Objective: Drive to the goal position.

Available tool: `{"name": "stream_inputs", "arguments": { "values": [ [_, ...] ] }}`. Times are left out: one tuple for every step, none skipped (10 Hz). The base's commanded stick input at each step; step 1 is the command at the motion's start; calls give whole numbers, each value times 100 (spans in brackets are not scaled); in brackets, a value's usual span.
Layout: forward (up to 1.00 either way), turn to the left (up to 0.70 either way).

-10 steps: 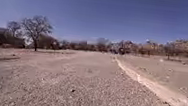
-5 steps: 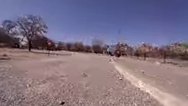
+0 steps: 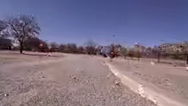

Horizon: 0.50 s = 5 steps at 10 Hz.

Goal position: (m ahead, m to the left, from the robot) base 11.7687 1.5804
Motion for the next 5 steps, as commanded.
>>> {"name": "stream_inputs", "arguments": {
  "values": [
    [70,0],
    [70,0],
    [70,0],
    [70,0],
    [70,0]
  ]
}}
